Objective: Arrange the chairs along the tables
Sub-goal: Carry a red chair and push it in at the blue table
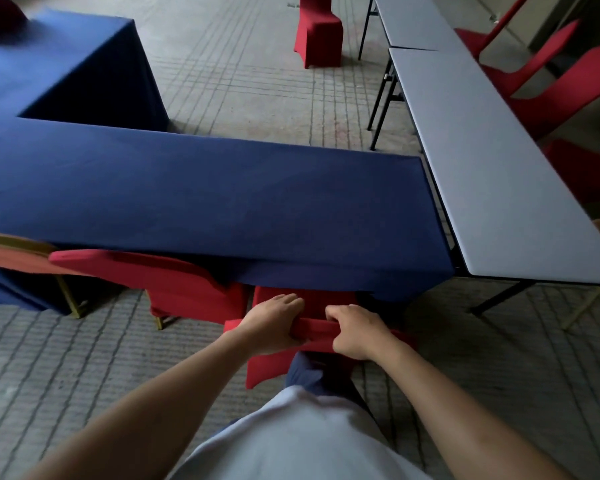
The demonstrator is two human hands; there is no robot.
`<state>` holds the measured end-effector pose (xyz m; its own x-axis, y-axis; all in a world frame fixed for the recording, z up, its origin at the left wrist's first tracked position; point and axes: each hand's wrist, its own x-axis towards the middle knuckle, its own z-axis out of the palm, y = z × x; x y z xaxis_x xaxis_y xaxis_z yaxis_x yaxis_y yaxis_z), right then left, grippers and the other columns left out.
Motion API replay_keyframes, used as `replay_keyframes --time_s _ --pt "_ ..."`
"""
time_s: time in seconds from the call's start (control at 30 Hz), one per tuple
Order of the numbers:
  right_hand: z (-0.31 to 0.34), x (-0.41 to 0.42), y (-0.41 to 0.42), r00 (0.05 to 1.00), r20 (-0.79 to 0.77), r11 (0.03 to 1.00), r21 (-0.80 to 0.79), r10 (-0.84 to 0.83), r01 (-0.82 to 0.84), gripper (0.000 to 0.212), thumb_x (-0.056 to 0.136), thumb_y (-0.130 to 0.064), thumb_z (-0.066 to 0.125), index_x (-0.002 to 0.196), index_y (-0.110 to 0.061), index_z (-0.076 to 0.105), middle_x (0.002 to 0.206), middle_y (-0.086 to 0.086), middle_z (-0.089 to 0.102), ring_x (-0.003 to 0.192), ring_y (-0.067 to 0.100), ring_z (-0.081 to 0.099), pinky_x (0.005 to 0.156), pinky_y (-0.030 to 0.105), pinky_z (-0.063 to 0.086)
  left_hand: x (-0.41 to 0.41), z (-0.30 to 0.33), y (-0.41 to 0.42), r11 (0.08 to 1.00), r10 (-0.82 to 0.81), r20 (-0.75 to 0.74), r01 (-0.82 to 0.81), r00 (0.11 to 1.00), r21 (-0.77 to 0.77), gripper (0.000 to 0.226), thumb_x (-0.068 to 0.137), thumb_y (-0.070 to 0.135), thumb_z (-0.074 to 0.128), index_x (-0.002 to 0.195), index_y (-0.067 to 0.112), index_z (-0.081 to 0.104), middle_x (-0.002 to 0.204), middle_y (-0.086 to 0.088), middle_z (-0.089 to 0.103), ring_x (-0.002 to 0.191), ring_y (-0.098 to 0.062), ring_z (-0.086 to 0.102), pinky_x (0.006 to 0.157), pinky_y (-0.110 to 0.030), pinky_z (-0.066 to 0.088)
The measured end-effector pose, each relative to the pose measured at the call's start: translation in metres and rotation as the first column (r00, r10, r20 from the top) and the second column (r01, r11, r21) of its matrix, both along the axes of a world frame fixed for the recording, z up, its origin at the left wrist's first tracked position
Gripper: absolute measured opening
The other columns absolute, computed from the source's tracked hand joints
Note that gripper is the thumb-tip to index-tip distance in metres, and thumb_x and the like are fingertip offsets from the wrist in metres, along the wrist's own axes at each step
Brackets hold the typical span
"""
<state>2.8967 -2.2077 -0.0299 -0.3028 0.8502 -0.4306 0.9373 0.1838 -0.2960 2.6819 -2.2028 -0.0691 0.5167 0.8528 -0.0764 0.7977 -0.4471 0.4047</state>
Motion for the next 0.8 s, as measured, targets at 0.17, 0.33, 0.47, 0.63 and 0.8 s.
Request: replay_keyframes --time_s 0.17,0.33,0.47,0.63,0.8 --pt "-0.023 0.001 0.058 1.000 -0.019 0.999 -0.043 -0.003 0.002 0.019 0.067 -0.021 0.056 0.082 -0.027 0.046 0.082 -0.005 0.055 0.076 0.022 0.051 0.066 0.031 0.036 0.001 -0.024 0.054 0.996 0.032 -0.073 -0.038 0.997 -0.083 0.052 0.067 0.056 0.076 0.096 0.023 0.049 0.103 0.005 0.057 0.101 -0.021 0.058 0.078 -0.037 0.050" --pt "-0.018 0.004 0.139 0.994 -0.100 0.999 -0.017 -0.042 0.041 0.020 0.061 -0.021 0.055 0.079 -0.026 0.047 0.078 -0.008 0.059 0.077 0.021 0.056 0.064 0.032 0.037 0.000 -0.008 0.132 0.992 0.103 -0.055 -0.107 0.993 -0.072 0.054 0.066 0.060 0.077 0.094 0.023 0.049 0.102 0.006 0.059 0.100 -0.020 0.057 0.075 -0.035 0.045" --pt "0.003 0.009 0.210 0.987 -0.144 0.998 -0.025 -0.067 0.064 0.017 0.063 -0.017 0.053 0.078 -0.024 0.049 0.074 -0.010 0.059 0.072 0.013 0.053 0.062 0.033 0.041 0.005 0.014 0.199 0.980 0.153 -0.050 -0.158 0.987 -0.124 0.057 0.067 0.065 0.076 0.093 0.022 0.048 0.096 0.010 0.054 0.094 -0.015 0.054 0.071 -0.032 0.040" --pt "0.012 0.005 0.255 0.988 -0.146 0.999 -0.026 -0.043 0.040 0.017 0.064 -0.016 0.052 0.078 -0.025 0.050 0.074 -0.010 0.059 0.071 0.009 0.053 0.061 0.033 0.043 0.002 0.026 0.240 0.969 0.191 -0.070 -0.199 0.979 -0.144 0.056 0.069 0.066 0.075 0.091 0.028 0.042 0.092 0.016 0.047 0.086 -0.008 0.044 0.068 -0.030 0.033" --pt "0.012 0.006 0.262 0.989 -0.143 0.999 -0.012 -0.037 0.036 0.017 0.065 -0.016 0.053 0.079 -0.025 0.050 0.074 -0.010 0.058 0.071 0.009 0.053 0.066 0.035 0.051 0.003 0.029 0.248 0.970 0.170 -0.075 -0.180 0.983 -0.162 0.054 0.070 0.067 0.074 0.089 0.029 0.038 0.088 0.017 0.044 0.083 -0.007 0.042 0.067 -0.031 0.034"
